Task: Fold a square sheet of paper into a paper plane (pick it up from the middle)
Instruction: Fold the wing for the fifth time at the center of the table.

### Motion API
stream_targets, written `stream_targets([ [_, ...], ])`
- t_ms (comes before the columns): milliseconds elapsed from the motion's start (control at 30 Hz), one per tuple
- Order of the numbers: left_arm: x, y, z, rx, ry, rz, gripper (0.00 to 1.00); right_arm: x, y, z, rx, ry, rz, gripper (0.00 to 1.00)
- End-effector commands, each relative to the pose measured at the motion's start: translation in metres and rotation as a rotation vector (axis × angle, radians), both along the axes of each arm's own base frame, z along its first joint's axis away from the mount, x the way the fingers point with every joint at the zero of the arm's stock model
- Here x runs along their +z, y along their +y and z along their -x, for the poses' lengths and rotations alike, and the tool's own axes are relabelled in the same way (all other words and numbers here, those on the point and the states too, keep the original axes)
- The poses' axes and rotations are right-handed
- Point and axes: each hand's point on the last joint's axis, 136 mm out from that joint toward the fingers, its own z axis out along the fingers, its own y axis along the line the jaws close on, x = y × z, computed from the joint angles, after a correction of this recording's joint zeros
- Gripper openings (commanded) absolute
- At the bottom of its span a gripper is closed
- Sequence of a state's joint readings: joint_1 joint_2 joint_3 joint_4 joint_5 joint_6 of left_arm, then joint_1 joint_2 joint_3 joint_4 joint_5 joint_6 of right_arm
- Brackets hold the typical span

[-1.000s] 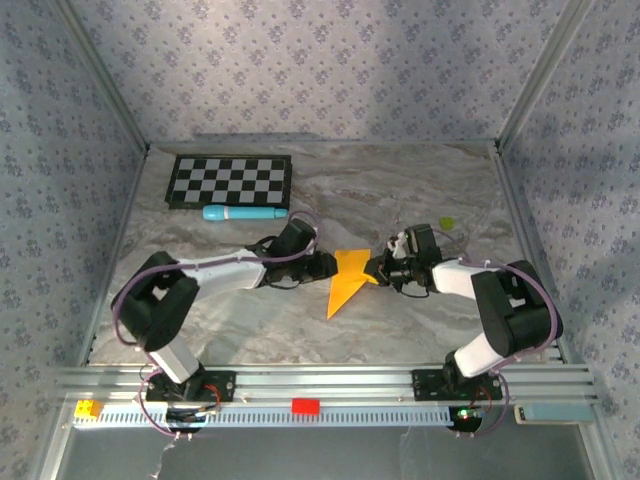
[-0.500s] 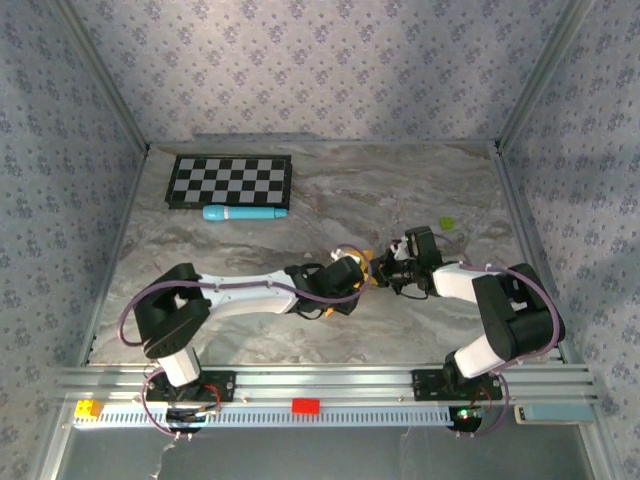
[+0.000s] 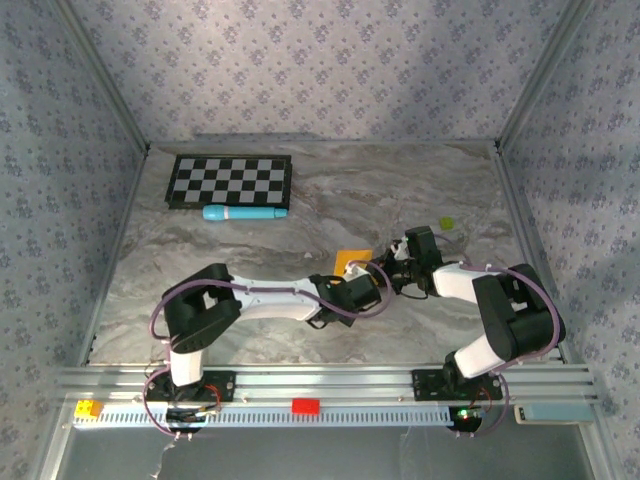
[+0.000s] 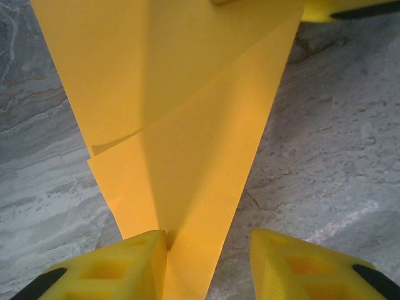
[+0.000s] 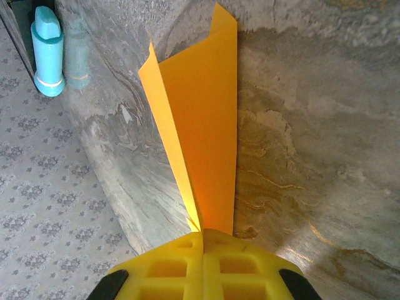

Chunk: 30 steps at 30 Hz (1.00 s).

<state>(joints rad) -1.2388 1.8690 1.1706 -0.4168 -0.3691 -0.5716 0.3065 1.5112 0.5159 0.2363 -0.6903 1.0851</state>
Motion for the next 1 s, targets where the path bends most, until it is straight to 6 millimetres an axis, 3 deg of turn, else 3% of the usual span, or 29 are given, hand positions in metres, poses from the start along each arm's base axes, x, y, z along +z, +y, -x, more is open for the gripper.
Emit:
stream_targets([
  [0,0.0032,0.0019,-0.0036,-0.008,-0.042,-0.055,0.37,0.0052,0.0,-0.0002,-0.009,-0.003,0.003,0.01],
  [233,0.0008,0.0074,-0.0067,0.002,-0.068,-0.095,0.34,0.0051,0.0001,0.0003,-0.007,-0.001,0.003,0.01],
  [733,0.0017,0.0108,-0.0091,0.007,-0.084,-0.116,0.14,0.0032,-0.0007,0.0024,-0.004,0.002,0.009,0.02],
  [867,-0.0001,0.0119,-0.0089,0.014,-0.079,-0.12,0.14,0.0037,-0.0008,0.0027,-0.003,0.001,0.009,0.02],
  [967,0.005,0.008,-0.0086,0.012,-0.083,-0.096,0.22,0.0038,-0.0007,0.0027,-0.002,0.0,0.009,0.02],
])
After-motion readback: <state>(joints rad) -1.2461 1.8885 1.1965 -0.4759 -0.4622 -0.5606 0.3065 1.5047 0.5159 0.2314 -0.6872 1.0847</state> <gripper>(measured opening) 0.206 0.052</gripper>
